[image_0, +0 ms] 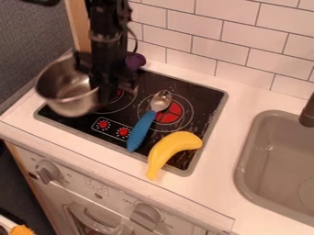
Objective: Takes the pan and puts it on top of the purple towel
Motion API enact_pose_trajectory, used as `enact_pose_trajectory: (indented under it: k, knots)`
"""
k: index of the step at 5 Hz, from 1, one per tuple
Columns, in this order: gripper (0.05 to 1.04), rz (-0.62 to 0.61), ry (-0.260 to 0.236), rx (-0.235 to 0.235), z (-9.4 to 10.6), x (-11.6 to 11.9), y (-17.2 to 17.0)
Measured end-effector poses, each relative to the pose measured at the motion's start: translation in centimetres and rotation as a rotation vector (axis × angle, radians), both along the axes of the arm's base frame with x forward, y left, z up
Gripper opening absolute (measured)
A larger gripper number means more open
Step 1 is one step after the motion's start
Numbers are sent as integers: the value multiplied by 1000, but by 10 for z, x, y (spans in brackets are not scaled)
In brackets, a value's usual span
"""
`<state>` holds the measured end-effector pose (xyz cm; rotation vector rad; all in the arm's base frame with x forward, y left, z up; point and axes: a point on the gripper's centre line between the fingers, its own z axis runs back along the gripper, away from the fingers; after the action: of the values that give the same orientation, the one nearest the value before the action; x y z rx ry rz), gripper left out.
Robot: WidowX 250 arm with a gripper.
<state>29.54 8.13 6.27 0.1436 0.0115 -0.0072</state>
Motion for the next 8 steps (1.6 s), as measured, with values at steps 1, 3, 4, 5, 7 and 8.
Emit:
enact_pose_trajectory:
  k: [1, 3, 4, 5, 7, 8]
  knots:
    - [81, 25, -55, 19, 21, 32, 7]
    - [81, 64, -36, 53, 10, 67, 16]
    - [81, 83, -29, 75, 4, 83, 22]
    - [81, 93, -26, 81, 0, 93, 24]
    - [294, 73, -27, 70, -7, 101, 22]
    - [578, 56, -31, 58, -8, 94, 17]
